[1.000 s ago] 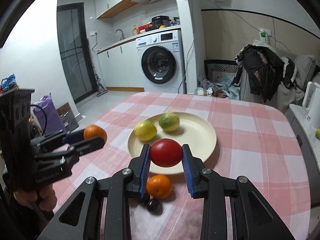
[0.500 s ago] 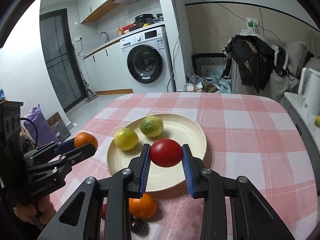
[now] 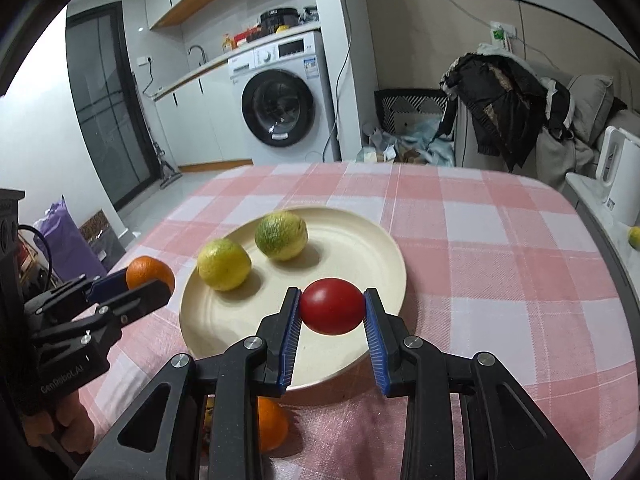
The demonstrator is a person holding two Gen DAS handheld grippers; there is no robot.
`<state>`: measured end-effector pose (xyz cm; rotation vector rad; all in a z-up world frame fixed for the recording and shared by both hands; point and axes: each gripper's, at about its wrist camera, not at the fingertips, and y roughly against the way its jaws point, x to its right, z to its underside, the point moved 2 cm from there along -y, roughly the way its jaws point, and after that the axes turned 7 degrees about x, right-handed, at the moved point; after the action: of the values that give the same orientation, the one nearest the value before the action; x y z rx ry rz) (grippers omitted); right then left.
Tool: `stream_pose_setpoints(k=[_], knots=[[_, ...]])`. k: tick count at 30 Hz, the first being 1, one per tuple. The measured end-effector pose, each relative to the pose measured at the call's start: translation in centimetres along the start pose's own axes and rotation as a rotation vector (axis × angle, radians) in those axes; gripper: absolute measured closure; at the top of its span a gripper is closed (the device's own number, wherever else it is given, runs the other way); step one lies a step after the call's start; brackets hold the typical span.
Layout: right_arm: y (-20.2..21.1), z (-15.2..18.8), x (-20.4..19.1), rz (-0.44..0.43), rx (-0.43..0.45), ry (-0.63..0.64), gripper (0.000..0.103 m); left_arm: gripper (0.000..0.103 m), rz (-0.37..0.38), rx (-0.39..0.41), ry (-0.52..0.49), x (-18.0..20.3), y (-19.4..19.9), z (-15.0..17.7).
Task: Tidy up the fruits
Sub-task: 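Carry the mandarin onto the plate with the left tool while the right tool places the tomato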
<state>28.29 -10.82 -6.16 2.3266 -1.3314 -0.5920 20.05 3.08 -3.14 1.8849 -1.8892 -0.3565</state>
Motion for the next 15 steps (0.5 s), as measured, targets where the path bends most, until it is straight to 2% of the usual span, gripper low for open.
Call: stream_pose_setpoints(k=[6,15], knots=[[-0.7,0.5,-0.7,-0.003,-0.029,0.036,0.071,0.067,-0.021,-0.036,-0.019,0.1,-1.2,0.4],[-1.9,1.3,0.1,-0.001,-0.082,0.007,0.071,0.067,-0.027,-0.091,-0.071,1.7,-2.6,0.9]])
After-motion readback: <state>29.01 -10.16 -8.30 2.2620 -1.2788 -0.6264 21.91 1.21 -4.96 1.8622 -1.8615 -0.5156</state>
